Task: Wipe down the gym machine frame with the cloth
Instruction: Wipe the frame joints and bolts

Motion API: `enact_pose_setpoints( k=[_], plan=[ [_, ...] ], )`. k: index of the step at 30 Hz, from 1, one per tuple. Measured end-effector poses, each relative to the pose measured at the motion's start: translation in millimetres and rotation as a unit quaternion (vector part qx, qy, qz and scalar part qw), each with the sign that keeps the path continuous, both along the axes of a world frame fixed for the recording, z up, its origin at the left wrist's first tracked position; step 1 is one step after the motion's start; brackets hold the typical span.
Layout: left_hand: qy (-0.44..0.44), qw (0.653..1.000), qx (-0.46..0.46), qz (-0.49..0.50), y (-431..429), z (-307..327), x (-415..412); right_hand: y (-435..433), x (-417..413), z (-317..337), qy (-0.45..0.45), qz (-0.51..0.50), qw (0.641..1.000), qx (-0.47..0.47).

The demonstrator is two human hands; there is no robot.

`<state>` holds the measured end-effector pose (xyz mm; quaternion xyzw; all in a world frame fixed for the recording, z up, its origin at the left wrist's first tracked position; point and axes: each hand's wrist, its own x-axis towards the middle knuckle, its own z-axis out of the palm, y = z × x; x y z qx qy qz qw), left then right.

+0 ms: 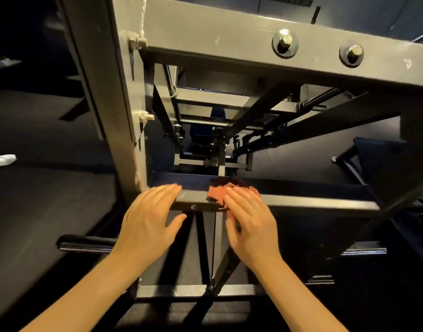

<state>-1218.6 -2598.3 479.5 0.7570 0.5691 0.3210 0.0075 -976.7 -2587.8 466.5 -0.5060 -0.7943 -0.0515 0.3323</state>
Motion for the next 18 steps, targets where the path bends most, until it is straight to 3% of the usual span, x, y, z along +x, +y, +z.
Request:
enact_pose_setpoints(
  k=[3,6,9,13,15,18],
  plan=[
    [-0.015,0.999,0.032,0.012,-11,-5,-3,4,50,1,0.045,-0.109,0.993,0.008],
    [-0.035,0.998,0.042,0.021,-17,-11,-4,6,25,0,0.083,-0.172,0.981,0.011],
    [-0.048,0.998,0.036,0.029,-20,-14,-4,0,-46,-2,0.090,-0.088,0.992,-0.004],
    [-0.033,0.997,0.046,0.043,-20,-17,-1,-1,-66,-1,-0.002,0.055,0.998,-0.005],
    [-0.037,0.996,0.056,0.051,-20,-17,1,2,-32,7,-0.013,0.044,0.999,-0.007],
    [-0.050,0.995,0.060,0.054,-21,-18,1,4,27,16,0.044,-0.047,0.998,-0.010]
  ],
)
